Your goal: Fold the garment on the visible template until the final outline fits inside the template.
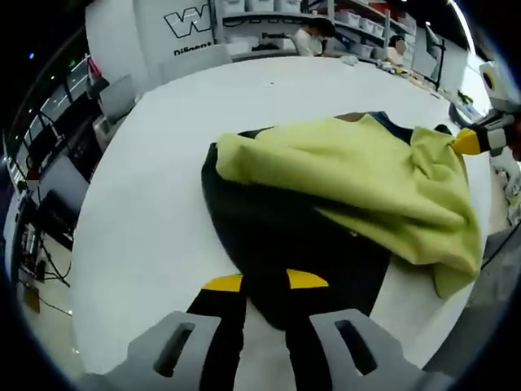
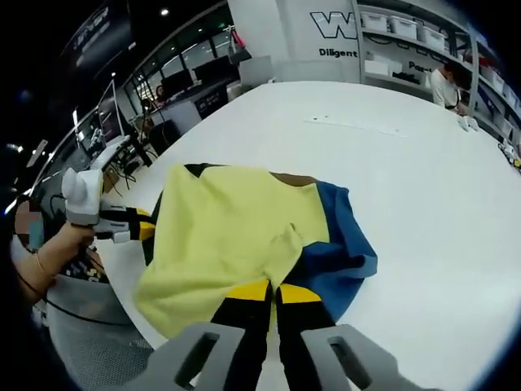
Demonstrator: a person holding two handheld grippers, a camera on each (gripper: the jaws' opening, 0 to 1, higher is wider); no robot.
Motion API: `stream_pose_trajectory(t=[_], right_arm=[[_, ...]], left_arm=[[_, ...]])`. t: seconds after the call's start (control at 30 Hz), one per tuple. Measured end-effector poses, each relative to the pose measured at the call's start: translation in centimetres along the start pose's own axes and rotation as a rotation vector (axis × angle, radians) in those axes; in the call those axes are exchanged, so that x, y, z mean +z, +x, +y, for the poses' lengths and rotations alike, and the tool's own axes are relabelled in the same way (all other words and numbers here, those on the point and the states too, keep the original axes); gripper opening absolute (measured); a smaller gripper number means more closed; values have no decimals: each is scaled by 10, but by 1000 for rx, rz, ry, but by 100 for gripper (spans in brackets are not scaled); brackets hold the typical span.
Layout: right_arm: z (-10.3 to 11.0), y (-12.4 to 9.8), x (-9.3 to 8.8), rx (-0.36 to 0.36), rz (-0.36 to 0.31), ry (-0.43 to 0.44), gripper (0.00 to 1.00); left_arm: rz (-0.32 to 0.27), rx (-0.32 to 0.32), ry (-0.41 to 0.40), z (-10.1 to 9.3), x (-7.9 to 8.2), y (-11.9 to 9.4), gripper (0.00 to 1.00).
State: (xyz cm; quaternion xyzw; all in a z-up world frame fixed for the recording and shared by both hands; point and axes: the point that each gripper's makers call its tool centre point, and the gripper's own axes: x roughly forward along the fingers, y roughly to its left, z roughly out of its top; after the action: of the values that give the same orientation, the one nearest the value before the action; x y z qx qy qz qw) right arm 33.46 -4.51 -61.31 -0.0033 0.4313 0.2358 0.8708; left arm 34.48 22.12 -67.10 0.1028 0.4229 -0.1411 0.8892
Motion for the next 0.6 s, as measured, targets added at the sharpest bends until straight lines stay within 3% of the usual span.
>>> stream_pose_trajectory(t=[0.27, 0.37, 0.6], right_arm=[[-4, 0, 0, -11, -2, 1, 0], [-13, -3, -1, -31, -4, 10, 0], [-27, -6, 2, -62, -11, 38, 0]], left_arm=[[-5, -18, 6, 6, 6, -2, 5], [-6, 2, 12, 20, 10, -5, 4], [-8, 82, 45, 77, 23, -13, 4]])
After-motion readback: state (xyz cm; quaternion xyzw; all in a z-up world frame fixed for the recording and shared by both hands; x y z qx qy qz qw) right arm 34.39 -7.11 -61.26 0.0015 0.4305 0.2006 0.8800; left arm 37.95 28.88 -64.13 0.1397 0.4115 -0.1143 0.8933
